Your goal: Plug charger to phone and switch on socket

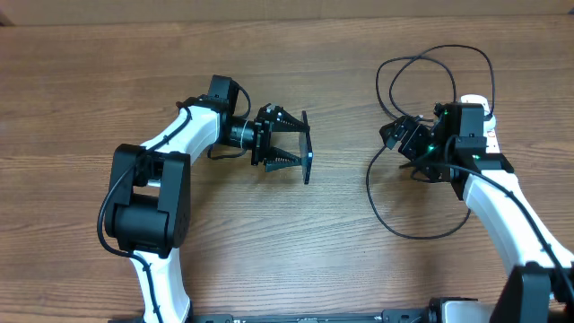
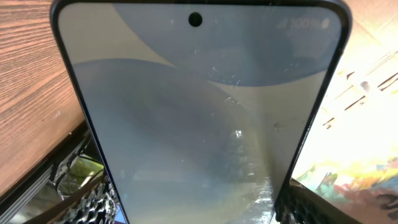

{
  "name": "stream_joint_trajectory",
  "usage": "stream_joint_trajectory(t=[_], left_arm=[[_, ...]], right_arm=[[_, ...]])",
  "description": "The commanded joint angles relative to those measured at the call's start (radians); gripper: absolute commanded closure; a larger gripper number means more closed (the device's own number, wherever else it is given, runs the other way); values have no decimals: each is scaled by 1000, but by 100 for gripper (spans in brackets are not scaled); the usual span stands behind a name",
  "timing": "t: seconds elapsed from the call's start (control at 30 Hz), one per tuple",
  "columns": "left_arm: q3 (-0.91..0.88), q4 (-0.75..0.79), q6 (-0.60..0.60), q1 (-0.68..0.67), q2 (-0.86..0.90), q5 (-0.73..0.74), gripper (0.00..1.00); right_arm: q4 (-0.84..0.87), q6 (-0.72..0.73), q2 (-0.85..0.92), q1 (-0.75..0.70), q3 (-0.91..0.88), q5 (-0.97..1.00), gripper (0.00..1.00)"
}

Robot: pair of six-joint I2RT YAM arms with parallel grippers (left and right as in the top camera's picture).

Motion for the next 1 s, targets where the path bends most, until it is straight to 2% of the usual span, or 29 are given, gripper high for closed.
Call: stream_joint_trajectory(t=[0.0, 0.13, 0.3, 0.53, 0.67, 0.8, 0.97], left_arm=[[0, 33, -2, -4, 7, 46, 30], [0, 52, -3, -4, 7, 47, 30], [0, 52, -4, -4, 7, 47, 31], [1, 52, -8, -4, 7, 47, 30], [0, 52, -7, -4, 7, 47, 30], [0, 52, -7, -4, 7, 48, 30], [0, 51, -7, -4, 7, 50, 30]], right_arm=[[-10, -39, 9, 21, 17, 9, 4], [-76, -48, -55, 103, 17, 9, 14], [-138, -48, -207, 252, 17, 46, 15], [-222, -39, -425, 553, 17, 307, 12], [-203, -36, -422, 723, 16, 494, 10], [-138, -35, -401, 847, 16, 570, 10], [-72, -10, -345, 892, 16, 696, 7]])
